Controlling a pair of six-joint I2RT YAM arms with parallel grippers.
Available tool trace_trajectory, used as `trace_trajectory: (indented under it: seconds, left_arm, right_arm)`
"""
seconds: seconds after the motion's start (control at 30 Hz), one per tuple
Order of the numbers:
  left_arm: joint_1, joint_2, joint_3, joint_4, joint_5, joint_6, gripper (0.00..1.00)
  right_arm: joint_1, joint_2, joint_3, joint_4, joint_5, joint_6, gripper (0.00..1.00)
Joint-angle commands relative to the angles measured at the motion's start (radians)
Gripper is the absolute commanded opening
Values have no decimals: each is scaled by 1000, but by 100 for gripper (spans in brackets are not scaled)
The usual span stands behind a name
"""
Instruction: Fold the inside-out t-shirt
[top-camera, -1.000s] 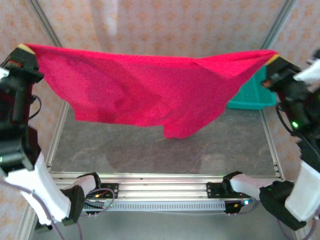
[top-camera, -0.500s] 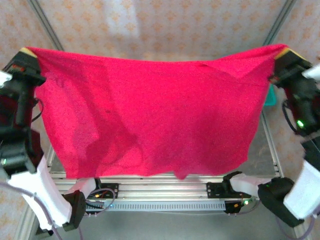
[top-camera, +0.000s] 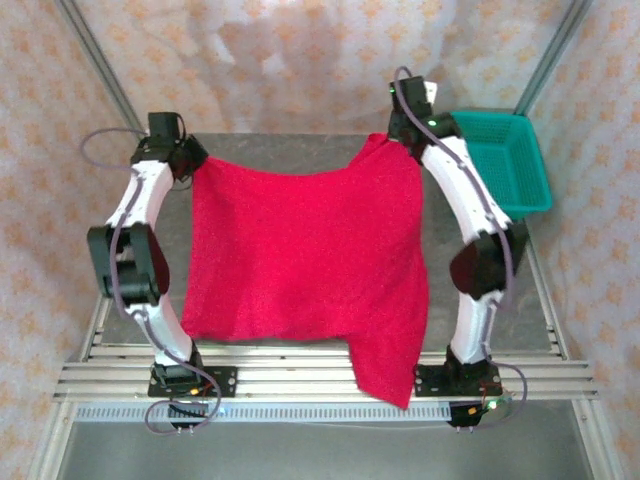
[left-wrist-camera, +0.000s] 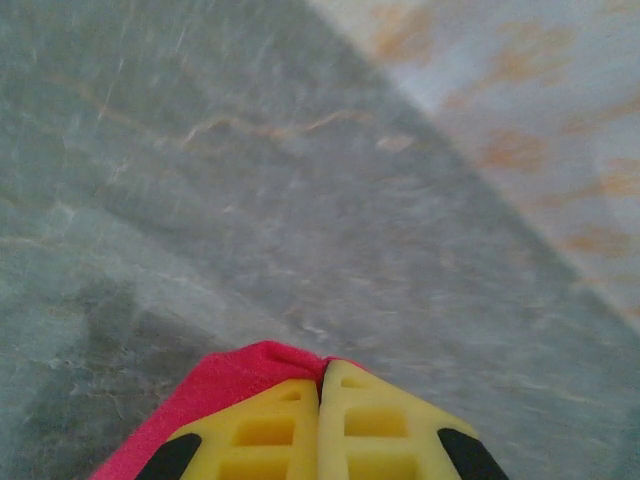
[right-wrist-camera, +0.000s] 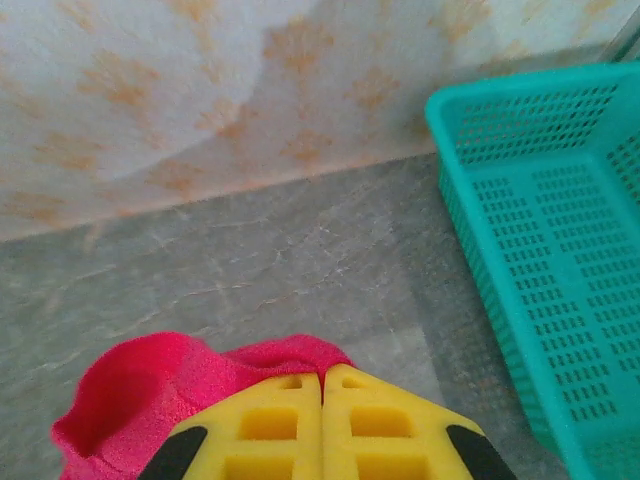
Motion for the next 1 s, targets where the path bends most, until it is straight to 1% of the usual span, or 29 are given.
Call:
trace_trajectory:
  seconds: [0.0,0.03,0.07,0.1,0.13,0.17,0.23,0.3,0.37,0.4,0.47,0.5,0.6,0.7,0.77,0.8,0.9,0.97]
  left_arm:
    - [-2,127,126,36,-51,21,29]
    - [-4,168,170,4,-58,21,50]
    - [-5,191,205,-23,-63,29,63]
    - [-10,207,239,-54,-69,41,71]
    - [-14,206,255,-74,-84,42,74]
    - [-21,192,256,-89,-110,73,75]
    - [-32,137,216,-95,-145,71,75]
    - [-48,58,141,-106,-163,53,74]
    - [-70,-38,24,-80,-105,5,73]
    - [-85,-88,-56,-45,-61,-19,73]
    - [-115,-164,-208,39,33,-52,73]
    - [-128,-194,-278,71,63,-74,73]
    - [-144,-230,-427,147,142,-116,72]
    - [-144,-216,-494,171,150,-122,72]
    - [-144,-182,-485,148,125,-98,72]
    - [-142,-156,-466,127,105,-84,72]
    - [-128,-58,-401,95,63,-67,73]
    - [-110,25,-344,85,40,-61,73]
  right_arm:
    - [-45,246,279,-43,27,46,22]
    - [-59,362,450,-136,4,70,42]
    - [-67,454,602,-222,-5,94,58]
    - [-71,530,733,-293,-18,111,68]
    - [-73,548,761,-318,-26,122,71]
    - [-72,528,719,-320,-33,141,74]
    - [-70,440,550,-285,-43,174,75]
    - [-67,329,349,-228,-71,197,75]
    - [-64,235,184,-193,-136,210,75]
    - [-59,188,97,-179,-201,214,74]
    - [-39,101,-66,-150,-278,208,72]
    - [-26,55,-156,-132,-307,206,72]
    - [5,-77,-449,-12,-390,243,71]
    - [4,-150,-671,129,-415,300,71]
    - [-11,-137,-729,169,-421,321,70]
    - [-24,-111,-732,174,-431,326,70]
    - [-63,-11,-690,161,-428,330,67]
    - [-80,52,-644,140,-401,326,67]
